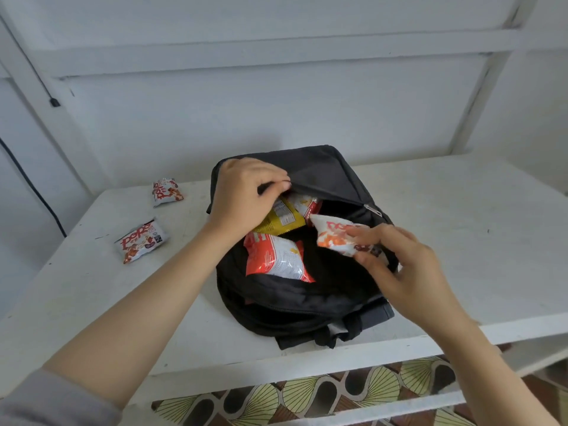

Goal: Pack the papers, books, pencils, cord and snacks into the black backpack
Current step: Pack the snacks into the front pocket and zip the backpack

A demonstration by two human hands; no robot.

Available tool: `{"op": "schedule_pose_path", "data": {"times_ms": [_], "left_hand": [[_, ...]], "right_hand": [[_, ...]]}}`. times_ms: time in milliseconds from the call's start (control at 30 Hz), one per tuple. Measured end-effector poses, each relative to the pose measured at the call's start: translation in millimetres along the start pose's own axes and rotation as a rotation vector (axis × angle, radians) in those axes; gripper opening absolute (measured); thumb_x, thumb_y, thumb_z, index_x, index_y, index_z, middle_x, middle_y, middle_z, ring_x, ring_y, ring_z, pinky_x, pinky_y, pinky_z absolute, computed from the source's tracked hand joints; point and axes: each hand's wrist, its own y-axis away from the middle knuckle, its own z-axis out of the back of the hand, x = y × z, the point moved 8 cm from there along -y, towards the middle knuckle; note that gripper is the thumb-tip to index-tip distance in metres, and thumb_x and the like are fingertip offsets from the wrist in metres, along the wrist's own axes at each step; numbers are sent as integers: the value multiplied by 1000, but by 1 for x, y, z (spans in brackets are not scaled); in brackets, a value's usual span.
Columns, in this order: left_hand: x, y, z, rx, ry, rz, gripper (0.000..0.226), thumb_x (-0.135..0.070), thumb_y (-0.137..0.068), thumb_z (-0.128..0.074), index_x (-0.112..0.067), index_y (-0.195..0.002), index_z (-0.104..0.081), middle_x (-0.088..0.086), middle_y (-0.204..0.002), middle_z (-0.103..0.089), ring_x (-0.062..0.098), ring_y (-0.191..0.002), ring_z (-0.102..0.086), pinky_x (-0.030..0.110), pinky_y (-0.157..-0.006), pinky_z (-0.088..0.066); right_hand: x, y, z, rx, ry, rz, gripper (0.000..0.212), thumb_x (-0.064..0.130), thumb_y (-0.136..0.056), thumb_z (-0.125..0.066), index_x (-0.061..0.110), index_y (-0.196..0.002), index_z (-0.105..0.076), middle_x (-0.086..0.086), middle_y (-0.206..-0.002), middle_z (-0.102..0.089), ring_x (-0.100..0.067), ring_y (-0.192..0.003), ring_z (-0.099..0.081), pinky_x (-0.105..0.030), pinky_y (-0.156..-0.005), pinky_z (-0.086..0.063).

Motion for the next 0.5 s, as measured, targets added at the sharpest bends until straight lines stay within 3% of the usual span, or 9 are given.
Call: {"op": "schedule_pose_path", "data": {"times_ms": [100, 167, 300, 500], "left_hand": [[0, -8, 3, -37, 23, 16, 23, -34, -84, -60, -19, -91, -75, -6, -94, -72, 10, -91, -66, 48, -84, -50], [0, -8, 3, -43, 32, 23, 24, -35, -84, -59, -19, -92, -75, -6, -95, -72, 10, -92, -66, 49, -83, -50], [-2, -5, 3, -57, 35, 19, 25, -35, -84, -59, -18, -93, -75, -6, -95, -72, 8, -92, -66, 46, -85, -51], [-4, -4, 6, -64, 43, 43, 19, -27, -84, -63, -16, -94, -75, -3, -94, -72, 3, -91, -63, 37, -85, -53]], "right_hand": [[9, -10, -10, 21, 107, 99, 15, 26, -87, -62, 21, -100, -66, 6, -109, -69, -19, -104, -62, -42, -104, -40], [20, -21, -14, -17, 209, 191, 18, 28, -82, -61, 17, -94, -68, 1, -112, -68, -20, -103, -63, -46, -104, -39], [32, -43, -21, -136, 446, 277, 10, 26, -76, -67, 17, -77, -72, -14, -132, -55, -32, -119, -47, -53, -100, -35], [41, -61, -38, -100, 564, 365, 10, 23, -76, -73, 21, -67, -75, -14, -138, -49, -30, -128, -34, -57, -107, -22]]}}
